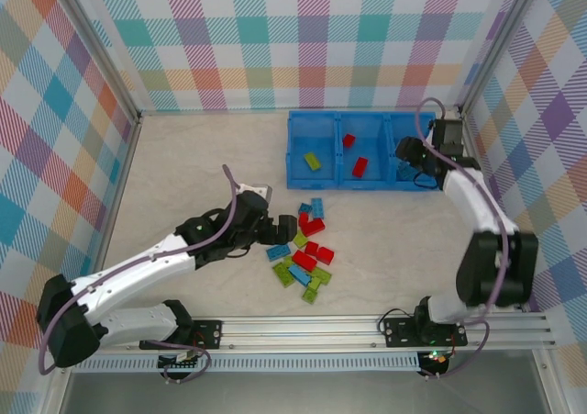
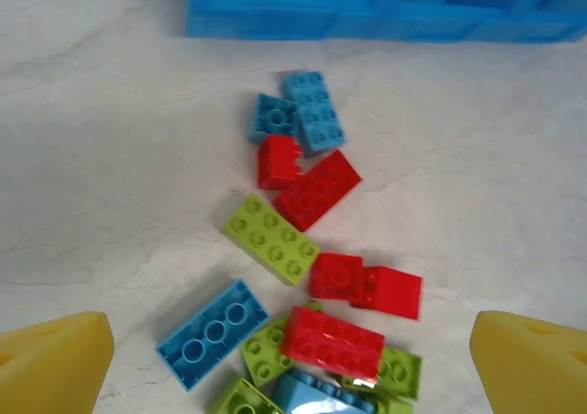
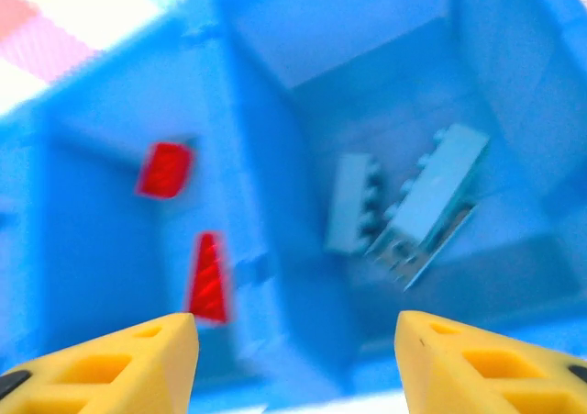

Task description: Sort the legos into containers by color

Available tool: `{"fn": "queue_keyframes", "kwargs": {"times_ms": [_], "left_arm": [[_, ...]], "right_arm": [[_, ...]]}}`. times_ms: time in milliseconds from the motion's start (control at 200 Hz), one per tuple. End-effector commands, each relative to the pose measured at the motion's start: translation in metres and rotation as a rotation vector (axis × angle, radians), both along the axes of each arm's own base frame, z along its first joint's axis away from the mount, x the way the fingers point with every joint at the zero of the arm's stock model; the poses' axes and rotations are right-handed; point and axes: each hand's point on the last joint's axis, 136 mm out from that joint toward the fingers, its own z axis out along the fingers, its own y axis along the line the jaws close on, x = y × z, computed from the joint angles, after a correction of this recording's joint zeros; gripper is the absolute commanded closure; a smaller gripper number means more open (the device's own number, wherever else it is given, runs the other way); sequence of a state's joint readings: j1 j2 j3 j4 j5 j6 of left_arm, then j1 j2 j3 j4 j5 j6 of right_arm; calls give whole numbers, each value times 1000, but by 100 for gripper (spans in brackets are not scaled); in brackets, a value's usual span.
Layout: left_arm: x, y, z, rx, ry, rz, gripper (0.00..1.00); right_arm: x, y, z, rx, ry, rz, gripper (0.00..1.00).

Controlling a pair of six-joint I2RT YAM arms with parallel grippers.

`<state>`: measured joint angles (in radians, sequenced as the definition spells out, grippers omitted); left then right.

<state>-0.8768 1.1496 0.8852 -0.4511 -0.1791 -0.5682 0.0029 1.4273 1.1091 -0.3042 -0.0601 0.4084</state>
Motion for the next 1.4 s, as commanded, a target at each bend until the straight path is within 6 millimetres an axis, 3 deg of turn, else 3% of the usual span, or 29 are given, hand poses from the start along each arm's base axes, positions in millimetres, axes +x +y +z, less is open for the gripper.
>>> {"fn": "queue_keyframes", "kwargs": {"times_ms": [0, 90, 175, 275, 365, 710, 985, 1170, 1295, 1395], "left_arm": [[12, 4, -13, 57, 37, 126, 1], [19, 0, -28, 121, 92, 161, 2], [24, -10, -44, 159, 137, 159, 2], [28, -23, -61, 160, 177, 157, 5], [34, -29, -74, 189, 197, 154, 6], [36, -31, -125, 279, 310, 142, 34], [40, -6, -151, 321, 343, 197, 49], [43, 37, -151, 382, 309, 297, 52], [47, 68, -137, 388, 258, 370, 50], [49, 58, -117, 304, 209, 317, 40]], "right_arm": [[-57, 71, 31, 116, -65, 234, 38], [-105, 115, 38, 100, -67, 411, 36], [-147, 145, 31, 116, 17, 551, 36], [-183, 168, 16, 133, 123, 648, 34], [-199, 176, 2, 129, 186, 663, 26], [-211, 178, -18, 168, 225, 621, 19], [-219, 176, -28, 173, 262, 603, 18], [-220, 174, -27, 173, 256, 590, 17], [-218, 175, -27, 168, 256, 591, 17], [-217, 178, -30, 165, 265, 596, 16]]}}
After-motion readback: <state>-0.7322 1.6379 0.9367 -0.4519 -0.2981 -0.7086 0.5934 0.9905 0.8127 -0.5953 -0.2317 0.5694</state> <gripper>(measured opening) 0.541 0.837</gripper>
